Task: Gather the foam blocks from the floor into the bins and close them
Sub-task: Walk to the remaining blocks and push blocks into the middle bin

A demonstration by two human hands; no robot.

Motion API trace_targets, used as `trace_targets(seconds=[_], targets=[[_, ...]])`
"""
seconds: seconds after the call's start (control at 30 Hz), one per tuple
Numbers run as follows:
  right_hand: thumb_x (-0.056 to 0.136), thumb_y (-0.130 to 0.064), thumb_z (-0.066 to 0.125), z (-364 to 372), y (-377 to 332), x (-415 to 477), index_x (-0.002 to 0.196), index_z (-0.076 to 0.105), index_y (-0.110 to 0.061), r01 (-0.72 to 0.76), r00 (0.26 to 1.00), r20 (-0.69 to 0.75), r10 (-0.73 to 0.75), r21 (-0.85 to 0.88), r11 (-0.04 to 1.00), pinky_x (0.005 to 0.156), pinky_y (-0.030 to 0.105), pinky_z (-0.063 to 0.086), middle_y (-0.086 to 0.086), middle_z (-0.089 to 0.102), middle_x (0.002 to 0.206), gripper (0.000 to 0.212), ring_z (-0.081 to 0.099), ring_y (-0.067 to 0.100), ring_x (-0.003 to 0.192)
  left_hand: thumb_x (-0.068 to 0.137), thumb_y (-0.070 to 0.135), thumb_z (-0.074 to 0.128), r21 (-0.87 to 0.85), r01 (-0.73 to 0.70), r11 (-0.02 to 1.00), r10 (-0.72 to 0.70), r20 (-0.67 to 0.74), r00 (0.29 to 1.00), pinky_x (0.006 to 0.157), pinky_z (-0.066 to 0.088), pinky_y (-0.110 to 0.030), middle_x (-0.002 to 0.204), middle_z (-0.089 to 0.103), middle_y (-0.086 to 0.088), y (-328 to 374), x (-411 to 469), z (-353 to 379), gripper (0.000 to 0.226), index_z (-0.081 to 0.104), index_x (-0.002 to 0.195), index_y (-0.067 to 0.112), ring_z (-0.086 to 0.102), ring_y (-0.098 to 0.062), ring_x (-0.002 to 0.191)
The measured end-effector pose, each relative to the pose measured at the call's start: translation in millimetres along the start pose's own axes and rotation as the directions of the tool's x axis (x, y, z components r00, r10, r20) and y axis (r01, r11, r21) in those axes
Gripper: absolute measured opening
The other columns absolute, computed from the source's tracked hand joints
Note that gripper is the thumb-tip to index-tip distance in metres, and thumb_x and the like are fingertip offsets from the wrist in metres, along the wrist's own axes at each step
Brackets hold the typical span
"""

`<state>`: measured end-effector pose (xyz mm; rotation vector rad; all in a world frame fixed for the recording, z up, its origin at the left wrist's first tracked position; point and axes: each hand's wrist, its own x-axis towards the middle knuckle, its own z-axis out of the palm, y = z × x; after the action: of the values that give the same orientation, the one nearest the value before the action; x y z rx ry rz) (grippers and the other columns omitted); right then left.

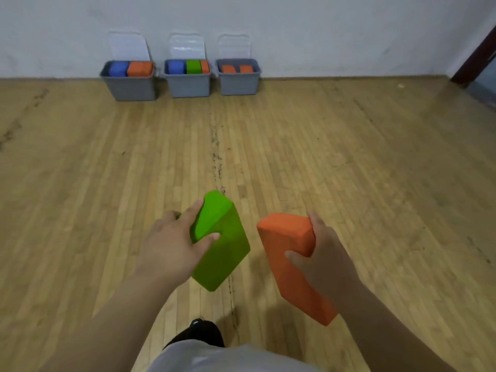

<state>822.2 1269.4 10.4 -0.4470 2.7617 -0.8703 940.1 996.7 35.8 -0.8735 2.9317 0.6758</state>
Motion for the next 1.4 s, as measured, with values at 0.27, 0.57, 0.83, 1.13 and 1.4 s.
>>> trace_targets(seconds=[0.27,0.57,0.83,1.13,1.4], targets=[[0.079,-0.049,0.082,29.8,-122.9,138.2,0.161,0.012,-0.036,-0.005,0.995,-0.101,0.013,0.084,0.996,0.109,0.046,0.046,-0.006,0.044,0.152,0.109,0.047,0.017,0.136,0.089,0.077,0.050,0.057,-0.029,0.998,0.030,-0.015,0.999,0.092,0.051,-0.040,0.121,0.048,0.004,-64.3,172.0,-103.0,0.084,0.010,0.158,0.053,0.051,-0.019,0.112],[0.082,-0.049,0.079,49.7,-147.7,325.2,0.160,0.013,-0.038,0.054,0.998,-0.028,-0.052,0.068,0.996,0.111,0.040,0.040,-0.011,0.037,0.157,0.103,0.041,0.013,0.141,0.088,0.078,0.048,0.055,0.027,0.998,-0.026,-0.017,1.000,0.085,0.052,-0.038,0.120,0.048,0.007,-64.7,339.1,-98.9,0.085,0.010,0.159,0.052,0.052,-0.017,0.111],[0.081,-0.044,0.080,21.5,-166.5,546.5,0.161,0.012,-0.036,0.202,0.968,0.147,-0.203,0.017,0.979,0.110,0.038,0.044,-0.008,0.039,0.154,0.105,0.045,0.012,0.135,0.089,0.074,0.051,0.005,0.104,0.995,-0.102,-0.103,0.989,0.090,0.052,-0.038,0.121,0.048,0.005,-3.8,526.2,-118.3,0.085,0.012,0.160,0.050,0.053,-0.019,0.111],[0.080,-0.044,0.081,4.4,-224.8,754.7,0.160,0.013,-0.040,0.250,0.961,0.118,-0.251,0.016,0.968,0.110,0.039,0.042,-0.008,0.038,0.155,0.104,0.043,0.013,0.137,0.086,0.077,0.052,-0.058,0.120,0.991,-0.126,-0.110,0.986,0.088,0.051,-0.040,0.119,0.048,0.008,-5.1,714.9,-142.4,0.084,0.016,0.159,0.052,0.052,-0.021,0.116],[0.079,-0.045,0.082,74.2,-279.9,907.6,0.156,0.017,-0.046,0.076,0.995,0.055,-0.078,0.039,0.996,0.107,0.041,0.044,-0.009,0.044,0.145,0.101,0.049,0.015,0.129,0.088,0.074,0.055,-0.034,0.004,0.999,-0.004,-0.005,1.000,0.090,0.050,-0.039,0.119,0.048,0.007,-48.8,946.2,-166.4,0.084,0.016,0.158,0.051,0.050,-0.018,0.113]])
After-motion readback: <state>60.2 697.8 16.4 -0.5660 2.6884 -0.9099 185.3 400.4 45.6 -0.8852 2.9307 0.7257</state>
